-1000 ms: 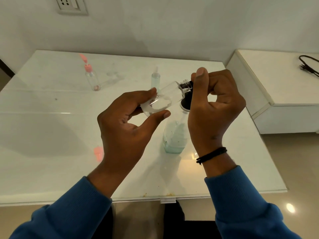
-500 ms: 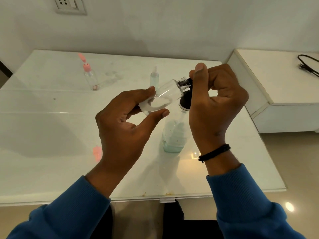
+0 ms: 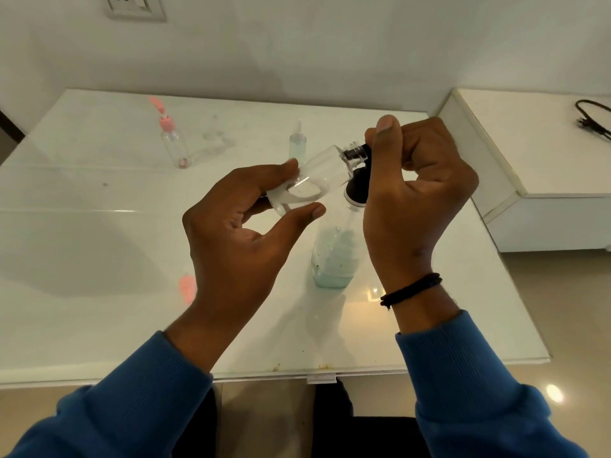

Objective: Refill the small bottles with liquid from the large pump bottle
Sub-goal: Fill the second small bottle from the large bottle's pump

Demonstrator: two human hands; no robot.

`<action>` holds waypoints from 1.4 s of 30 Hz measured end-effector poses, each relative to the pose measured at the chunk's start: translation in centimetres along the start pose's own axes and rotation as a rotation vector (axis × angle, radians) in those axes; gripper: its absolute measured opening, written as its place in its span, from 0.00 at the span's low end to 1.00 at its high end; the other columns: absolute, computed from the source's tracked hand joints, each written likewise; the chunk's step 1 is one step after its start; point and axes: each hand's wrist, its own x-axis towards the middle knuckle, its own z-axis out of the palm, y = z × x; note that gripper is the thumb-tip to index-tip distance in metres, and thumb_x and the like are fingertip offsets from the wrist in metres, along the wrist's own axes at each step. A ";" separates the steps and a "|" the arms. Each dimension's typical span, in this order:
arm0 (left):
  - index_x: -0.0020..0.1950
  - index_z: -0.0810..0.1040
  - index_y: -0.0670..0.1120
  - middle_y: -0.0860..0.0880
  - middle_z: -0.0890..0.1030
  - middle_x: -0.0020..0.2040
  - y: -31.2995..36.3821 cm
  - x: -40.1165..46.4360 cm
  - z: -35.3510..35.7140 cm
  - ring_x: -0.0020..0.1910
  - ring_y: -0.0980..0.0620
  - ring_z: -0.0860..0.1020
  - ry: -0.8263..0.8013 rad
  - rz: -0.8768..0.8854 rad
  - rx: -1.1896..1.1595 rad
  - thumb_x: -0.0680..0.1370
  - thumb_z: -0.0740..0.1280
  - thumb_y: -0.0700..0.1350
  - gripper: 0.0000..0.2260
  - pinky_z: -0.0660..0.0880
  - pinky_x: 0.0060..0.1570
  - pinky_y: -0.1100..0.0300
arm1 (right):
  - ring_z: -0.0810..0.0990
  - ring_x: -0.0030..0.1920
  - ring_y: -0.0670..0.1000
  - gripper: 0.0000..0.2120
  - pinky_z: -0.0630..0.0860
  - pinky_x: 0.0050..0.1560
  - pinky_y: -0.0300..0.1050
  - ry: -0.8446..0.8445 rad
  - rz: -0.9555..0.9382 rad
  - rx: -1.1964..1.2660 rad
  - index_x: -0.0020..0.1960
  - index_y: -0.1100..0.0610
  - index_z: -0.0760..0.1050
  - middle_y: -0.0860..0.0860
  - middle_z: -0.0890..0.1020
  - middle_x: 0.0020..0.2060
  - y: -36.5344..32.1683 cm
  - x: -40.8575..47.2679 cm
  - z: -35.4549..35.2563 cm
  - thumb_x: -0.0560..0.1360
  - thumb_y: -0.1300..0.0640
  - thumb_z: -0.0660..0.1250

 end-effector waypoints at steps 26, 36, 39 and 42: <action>0.62 0.82 0.41 0.52 0.83 0.58 -0.2 0.0 0.0 0.57 0.55 0.82 0.013 -0.005 -0.002 0.73 0.80 0.47 0.20 0.80 0.55 0.63 | 0.75 0.33 0.53 0.15 0.71 0.36 0.39 -0.006 0.022 0.010 0.34 0.68 0.76 0.59 0.78 0.31 0.0 -0.1 0.1 0.79 0.66 0.68; 0.62 0.82 0.42 0.52 0.83 0.57 -0.2 -0.1 0.0 0.57 0.56 0.82 0.011 -0.009 0.014 0.73 0.80 0.47 0.20 0.80 0.55 0.64 | 0.74 0.33 0.50 0.15 0.71 0.36 0.36 0.009 0.035 0.012 0.34 0.66 0.76 0.58 0.78 0.31 0.0 -0.5 0.2 0.79 0.66 0.68; 0.62 0.82 0.44 0.51 0.83 0.58 -0.1 -0.1 0.1 0.57 0.55 0.82 0.015 -0.013 0.009 0.73 0.80 0.46 0.20 0.80 0.55 0.64 | 0.75 0.33 0.54 0.15 0.71 0.35 0.39 0.006 0.016 0.007 0.34 0.67 0.76 0.59 0.78 0.30 -0.2 -0.1 0.1 0.79 0.66 0.68; 0.62 0.82 0.43 0.52 0.83 0.58 0.1 -0.1 0.0 0.57 0.56 0.82 0.009 -0.013 0.005 0.73 0.80 0.47 0.19 0.80 0.55 0.65 | 0.75 0.33 0.55 0.16 0.72 0.35 0.42 0.019 0.014 0.007 0.34 0.68 0.76 0.59 0.78 0.31 -0.2 -0.1 0.1 0.79 0.65 0.68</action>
